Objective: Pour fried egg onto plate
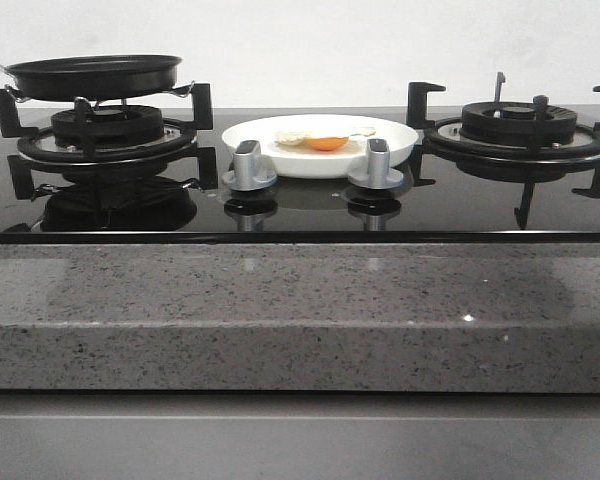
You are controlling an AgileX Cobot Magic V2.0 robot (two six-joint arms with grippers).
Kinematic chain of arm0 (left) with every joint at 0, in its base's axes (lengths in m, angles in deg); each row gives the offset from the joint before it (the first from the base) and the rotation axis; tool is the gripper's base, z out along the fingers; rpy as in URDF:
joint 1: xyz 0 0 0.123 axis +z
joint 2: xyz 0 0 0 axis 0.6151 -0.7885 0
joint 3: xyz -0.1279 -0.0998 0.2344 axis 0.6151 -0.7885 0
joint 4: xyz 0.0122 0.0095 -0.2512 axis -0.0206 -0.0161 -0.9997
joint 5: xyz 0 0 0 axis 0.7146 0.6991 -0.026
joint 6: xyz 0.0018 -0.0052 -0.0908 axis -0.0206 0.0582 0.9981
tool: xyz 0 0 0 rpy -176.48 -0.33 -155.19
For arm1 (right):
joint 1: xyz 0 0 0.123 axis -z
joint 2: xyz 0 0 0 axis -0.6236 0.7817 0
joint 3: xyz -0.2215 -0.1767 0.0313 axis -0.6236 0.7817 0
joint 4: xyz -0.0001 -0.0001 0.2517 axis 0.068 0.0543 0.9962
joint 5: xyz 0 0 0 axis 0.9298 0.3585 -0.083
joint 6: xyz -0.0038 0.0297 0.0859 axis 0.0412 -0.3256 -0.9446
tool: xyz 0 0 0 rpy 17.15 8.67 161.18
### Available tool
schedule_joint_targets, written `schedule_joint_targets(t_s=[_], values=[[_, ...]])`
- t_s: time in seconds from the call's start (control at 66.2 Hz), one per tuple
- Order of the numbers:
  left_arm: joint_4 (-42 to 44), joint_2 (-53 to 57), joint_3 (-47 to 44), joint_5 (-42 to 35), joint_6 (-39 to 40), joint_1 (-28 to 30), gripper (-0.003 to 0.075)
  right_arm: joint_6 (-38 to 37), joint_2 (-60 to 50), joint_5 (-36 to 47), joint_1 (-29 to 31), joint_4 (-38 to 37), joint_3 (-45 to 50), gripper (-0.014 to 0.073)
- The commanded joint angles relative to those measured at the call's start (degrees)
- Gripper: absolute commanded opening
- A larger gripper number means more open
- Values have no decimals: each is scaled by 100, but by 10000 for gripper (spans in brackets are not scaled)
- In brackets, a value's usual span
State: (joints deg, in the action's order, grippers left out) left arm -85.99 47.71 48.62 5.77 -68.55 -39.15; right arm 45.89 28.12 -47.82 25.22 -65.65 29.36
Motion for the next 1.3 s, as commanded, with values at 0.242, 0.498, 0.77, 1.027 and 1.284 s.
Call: schedule_joint_targets(t_s=[0.242, 0.498, 0.77, 1.027, 1.284], values=[[-62, 83, -24, -516, 53, -34, -20, 56, 43, 335, 1, -38, -137, -110], [-62, 83, -24, -516, 53, -34, -20, 56, 43, 335, 1, -38, -137, -110], [-62, 83, -24, -516, 53, -34, -20, 56, 43, 335, 1, -38, -137, -110], [-62, 83, -24, -516, 53, -34, -20, 70, 1, 371, 67, -57, -28, -110], [-62, 83, -24, -516, 53, -34, -20, 590, -823, 2700, 660, -430, 1341, -110]])
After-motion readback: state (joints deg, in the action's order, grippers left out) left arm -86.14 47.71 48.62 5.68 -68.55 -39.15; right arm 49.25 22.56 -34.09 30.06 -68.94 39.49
